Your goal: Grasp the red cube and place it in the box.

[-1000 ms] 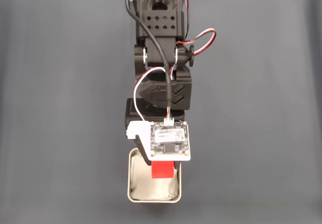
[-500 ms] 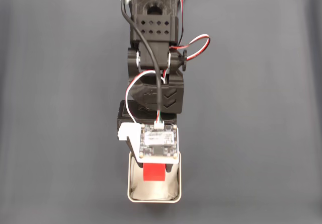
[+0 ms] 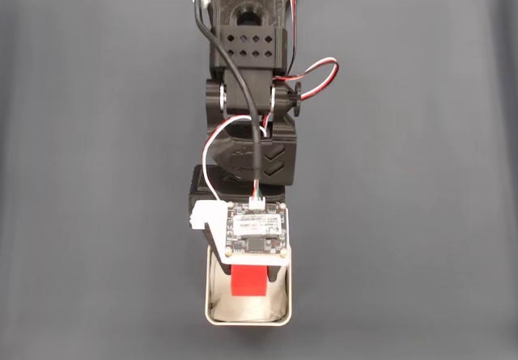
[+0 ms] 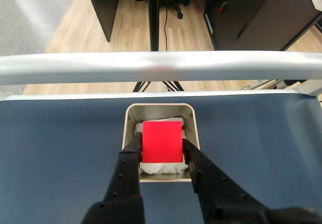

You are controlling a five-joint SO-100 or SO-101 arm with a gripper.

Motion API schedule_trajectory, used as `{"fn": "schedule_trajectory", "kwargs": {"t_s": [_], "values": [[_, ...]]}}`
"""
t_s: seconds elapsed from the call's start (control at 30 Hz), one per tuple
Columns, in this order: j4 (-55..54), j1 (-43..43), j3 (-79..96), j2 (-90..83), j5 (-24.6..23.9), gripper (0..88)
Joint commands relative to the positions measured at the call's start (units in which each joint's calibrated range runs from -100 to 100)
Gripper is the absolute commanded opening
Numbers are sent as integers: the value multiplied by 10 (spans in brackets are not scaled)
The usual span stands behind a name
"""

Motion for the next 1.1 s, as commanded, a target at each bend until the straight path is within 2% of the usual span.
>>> {"fn": "schedule_trajectory", "kwargs": {"t_s": [0.0,0.07,0.2,1.07], "values": [[-12,2,-29,-15,2,254],[-7,3,-29,-17,8,346],[-7,4,-30,-19,11,388],[-13,3,-30,-26,0,406]]}}
